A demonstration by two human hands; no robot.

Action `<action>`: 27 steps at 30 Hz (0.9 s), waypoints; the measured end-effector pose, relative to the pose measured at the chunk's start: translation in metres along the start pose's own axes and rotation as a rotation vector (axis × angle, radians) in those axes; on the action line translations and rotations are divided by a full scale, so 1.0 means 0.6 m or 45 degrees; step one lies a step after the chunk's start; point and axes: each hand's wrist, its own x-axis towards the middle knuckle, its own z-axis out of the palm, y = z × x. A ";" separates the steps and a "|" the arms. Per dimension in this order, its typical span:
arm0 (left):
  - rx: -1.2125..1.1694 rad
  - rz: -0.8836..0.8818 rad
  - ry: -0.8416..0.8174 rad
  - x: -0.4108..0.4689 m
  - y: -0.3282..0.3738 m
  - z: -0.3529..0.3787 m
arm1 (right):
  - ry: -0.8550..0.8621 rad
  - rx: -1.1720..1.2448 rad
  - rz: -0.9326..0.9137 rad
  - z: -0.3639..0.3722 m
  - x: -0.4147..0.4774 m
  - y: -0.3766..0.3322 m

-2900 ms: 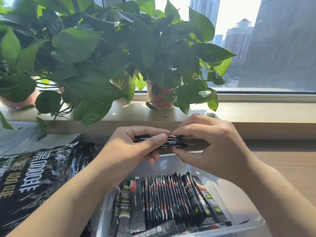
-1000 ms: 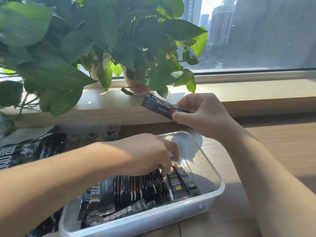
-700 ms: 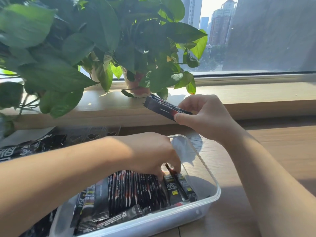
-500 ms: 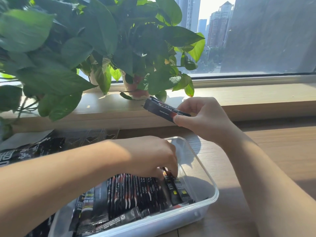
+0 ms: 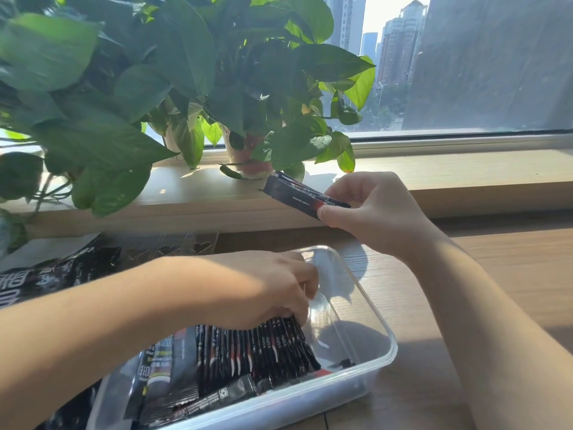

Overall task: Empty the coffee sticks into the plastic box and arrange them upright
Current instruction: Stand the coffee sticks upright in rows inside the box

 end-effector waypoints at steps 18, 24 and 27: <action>-0.021 -0.431 -0.234 -0.039 -0.006 -0.015 | 0.019 -0.628 0.251 -0.015 -0.136 -0.100; -0.050 -0.474 -0.253 -0.047 0.000 -0.023 | -0.073 -1.140 0.129 0.020 -0.141 -0.113; -0.035 -0.504 -0.250 -0.047 0.013 -0.031 | -0.171 -1.274 0.114 0.040 -0.133 -0.114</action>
